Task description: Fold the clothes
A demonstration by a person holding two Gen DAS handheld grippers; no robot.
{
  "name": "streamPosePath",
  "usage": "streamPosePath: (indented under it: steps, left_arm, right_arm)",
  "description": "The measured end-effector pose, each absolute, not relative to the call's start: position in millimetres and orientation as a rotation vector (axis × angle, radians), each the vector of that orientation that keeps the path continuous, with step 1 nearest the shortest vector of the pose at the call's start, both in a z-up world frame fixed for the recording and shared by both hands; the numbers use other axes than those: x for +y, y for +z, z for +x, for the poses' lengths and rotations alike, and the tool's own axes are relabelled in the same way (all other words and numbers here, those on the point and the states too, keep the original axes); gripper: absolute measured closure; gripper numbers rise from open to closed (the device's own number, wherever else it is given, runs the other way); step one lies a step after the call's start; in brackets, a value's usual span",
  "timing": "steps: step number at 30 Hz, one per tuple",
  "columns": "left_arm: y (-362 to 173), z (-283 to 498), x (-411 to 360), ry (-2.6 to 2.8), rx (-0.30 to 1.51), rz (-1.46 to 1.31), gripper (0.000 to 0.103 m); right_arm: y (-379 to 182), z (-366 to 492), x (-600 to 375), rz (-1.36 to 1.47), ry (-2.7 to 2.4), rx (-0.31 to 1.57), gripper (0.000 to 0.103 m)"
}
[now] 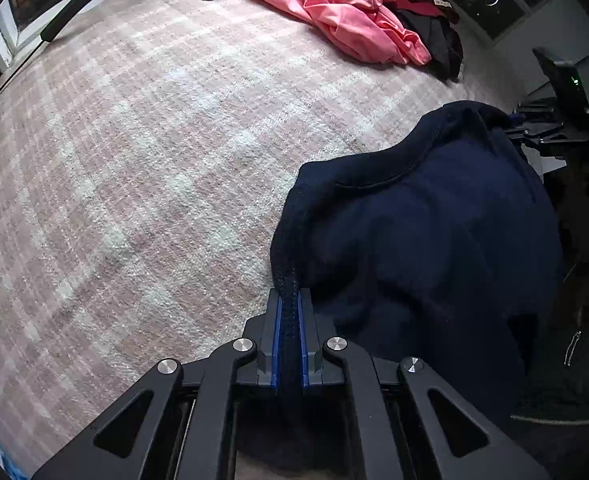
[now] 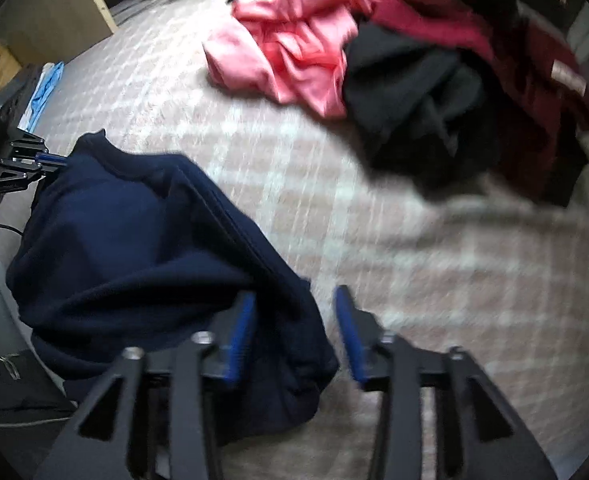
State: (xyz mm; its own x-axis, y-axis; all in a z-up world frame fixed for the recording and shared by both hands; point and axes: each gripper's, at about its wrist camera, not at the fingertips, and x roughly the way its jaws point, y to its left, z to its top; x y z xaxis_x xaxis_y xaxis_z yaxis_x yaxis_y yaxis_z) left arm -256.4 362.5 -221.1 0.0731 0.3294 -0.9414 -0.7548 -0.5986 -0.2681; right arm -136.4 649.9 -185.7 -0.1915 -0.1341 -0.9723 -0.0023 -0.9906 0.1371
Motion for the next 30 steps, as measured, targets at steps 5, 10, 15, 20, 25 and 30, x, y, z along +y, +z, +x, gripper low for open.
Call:
streamPosePath:
  steps: [5, 10, 15, 20, 25, 30]
  left_arm:
    - [-200, -248, 357, 1.725, 0.408, -1.473, 0.097]
    - [-163, -239, 336, 1.812, 0.333, -1.405, 0.097]
    - [-108, -223, 305, 1.926, 0.277, -1.283, 0.098]
    - [-25, -212, 267, 2.071, 0.247, -1.082, 0.098]
    - [82, -197, 223, 2.205, 0.236, -0.878, 0.098]
    - [202, -159, 189, 2.365, 0.336, -0.614, 0.098]
  right_arm:
    - [-192, -154, 641, 1.891, -2.298, -0.09, 0.04]
    - [-192, -155, 641, 1.898, -2.261, -0.213, 0.096]
    - [-131, -140, 633, 1.753, -2.398, -0.272, 0.097]
    - [-24, -126, 612, 1.476, -2.646, -0.262, 0.099]
    - [95, -111, 573, 1.219, -2.865, -0.107, 0.099]
    - [215, -80, 526, 0.906, -3.039, 0.074, 0.099]
